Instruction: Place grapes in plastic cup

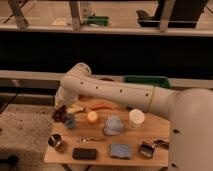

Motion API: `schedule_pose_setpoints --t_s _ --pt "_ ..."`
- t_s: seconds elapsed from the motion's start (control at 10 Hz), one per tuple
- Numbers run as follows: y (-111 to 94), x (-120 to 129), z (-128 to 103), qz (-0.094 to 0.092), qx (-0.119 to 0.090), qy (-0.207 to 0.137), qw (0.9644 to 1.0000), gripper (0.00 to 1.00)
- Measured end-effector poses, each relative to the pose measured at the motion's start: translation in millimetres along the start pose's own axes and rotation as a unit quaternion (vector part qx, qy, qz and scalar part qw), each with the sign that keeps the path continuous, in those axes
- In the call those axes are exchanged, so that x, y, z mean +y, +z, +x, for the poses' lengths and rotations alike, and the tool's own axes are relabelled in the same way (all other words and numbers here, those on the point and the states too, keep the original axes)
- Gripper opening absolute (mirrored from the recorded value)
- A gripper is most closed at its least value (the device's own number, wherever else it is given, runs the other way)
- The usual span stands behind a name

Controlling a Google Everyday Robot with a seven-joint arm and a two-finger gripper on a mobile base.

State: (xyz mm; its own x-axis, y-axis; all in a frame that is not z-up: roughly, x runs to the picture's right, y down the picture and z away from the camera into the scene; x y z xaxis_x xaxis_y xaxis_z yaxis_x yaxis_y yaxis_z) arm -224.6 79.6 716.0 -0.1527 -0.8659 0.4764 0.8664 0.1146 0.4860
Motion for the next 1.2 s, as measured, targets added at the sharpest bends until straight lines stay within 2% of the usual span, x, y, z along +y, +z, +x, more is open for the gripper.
schedule_pose_setpoints --t_s 0.2,0.5,0.6,0.8,1.0,1.2 --pt "1 1 -1 0.001 -0.002 0.001 1.0000 0.00" --pt "1 47 -9 0.003 -0.014 0.034 0.9993 0.00" --pt "-2 74 -13 0.005 -0.018 0.053 0.9984 0.00" --pt "-3 92 -15 0.005 -0.020 0.065 0.9977 0.00" --pt "-3 95 -11 0.010 -0.017 0.069 0.9974 0.00" --pt "-3 80 -5 0.016 -0.011 0.059 0.9981 0.00"
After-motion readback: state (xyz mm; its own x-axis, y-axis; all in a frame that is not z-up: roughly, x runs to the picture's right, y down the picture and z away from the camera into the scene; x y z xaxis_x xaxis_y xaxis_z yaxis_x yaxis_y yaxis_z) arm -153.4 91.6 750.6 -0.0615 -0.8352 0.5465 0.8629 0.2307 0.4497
